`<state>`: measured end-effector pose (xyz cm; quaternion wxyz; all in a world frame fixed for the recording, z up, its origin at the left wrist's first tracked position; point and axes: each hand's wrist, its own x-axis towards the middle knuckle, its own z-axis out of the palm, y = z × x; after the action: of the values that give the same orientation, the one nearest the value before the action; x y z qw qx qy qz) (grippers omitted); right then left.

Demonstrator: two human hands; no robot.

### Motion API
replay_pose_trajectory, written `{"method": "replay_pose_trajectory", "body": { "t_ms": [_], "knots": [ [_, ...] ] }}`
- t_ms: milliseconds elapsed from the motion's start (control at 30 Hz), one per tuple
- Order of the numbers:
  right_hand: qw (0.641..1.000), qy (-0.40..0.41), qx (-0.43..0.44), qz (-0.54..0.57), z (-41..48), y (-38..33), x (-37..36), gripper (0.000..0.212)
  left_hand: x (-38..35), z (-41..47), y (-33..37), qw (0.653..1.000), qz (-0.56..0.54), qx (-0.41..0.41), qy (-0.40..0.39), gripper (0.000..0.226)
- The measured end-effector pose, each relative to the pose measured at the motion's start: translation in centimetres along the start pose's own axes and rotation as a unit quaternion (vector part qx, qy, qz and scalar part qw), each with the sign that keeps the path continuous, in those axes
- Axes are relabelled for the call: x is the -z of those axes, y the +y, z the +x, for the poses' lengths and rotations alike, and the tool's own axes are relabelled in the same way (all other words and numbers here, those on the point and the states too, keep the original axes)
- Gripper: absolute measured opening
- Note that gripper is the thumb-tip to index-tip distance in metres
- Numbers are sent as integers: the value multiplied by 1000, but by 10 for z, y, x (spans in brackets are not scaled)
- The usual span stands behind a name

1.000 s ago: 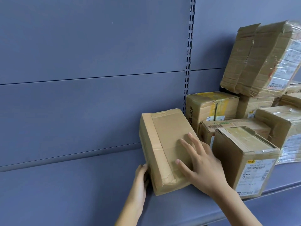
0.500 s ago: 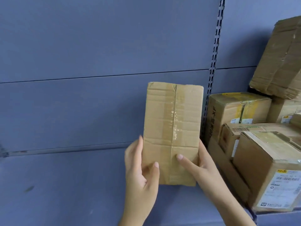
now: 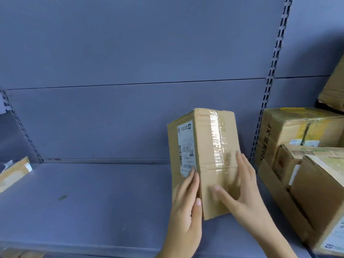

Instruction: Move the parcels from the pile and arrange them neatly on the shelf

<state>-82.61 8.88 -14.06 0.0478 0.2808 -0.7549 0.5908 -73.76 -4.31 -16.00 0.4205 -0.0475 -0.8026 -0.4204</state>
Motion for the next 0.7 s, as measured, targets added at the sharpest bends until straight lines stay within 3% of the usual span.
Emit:
{"method": "replay_pose_trajectory", "body": {
  "t_ms": [67,167,267,400,500,600,700],
  "knots": [
    [997,-38,-34,-65,-4,-7,-2,107,-2,-1,0,999,-39,15,-17,51],
    [984,-31,-93,-147,-5,-11,-3,133,-4,-1,2,994,-94,20,-52,46],
    [983,-4,-119,-142,-5,-9,-1,142,-9,0,6,987,-129,21,-92,43],
    [994,0,-96,-54,-6,7,11,136,-1,14,11,987,-105,8,-121,39],
    [994,-32,-87,58,-10,13,34,127,22,42,9,997,-60,-9,-41,29],
    [970,-141,-69,184,-11,14,60,109,66,82,-1,988,-118,102,8,49],
    [952,-215,-73,206,-9,15,76,103,101,105,-15,952,-145,220,-154,70]
  ]
}}
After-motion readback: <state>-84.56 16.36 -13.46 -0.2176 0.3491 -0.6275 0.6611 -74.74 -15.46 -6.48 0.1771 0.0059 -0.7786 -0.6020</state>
